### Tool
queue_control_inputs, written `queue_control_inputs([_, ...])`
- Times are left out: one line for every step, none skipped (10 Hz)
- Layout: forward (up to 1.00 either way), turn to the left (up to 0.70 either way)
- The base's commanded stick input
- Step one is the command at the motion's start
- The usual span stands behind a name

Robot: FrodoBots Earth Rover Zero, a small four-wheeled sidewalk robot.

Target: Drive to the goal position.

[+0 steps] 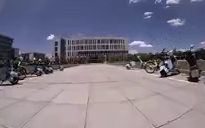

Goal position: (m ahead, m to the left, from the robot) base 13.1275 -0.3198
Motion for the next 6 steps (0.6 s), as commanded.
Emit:
queue_control_inputs([0.5,0.0])
queue_control_inputs([0.5,0.0])
queue_control_inputs([0.5,0.0])
queue_control_inputs([0.5,0.0])
queue_control_inputs([0.5,0.0])
queue_control_inputs([0.5,0.0])
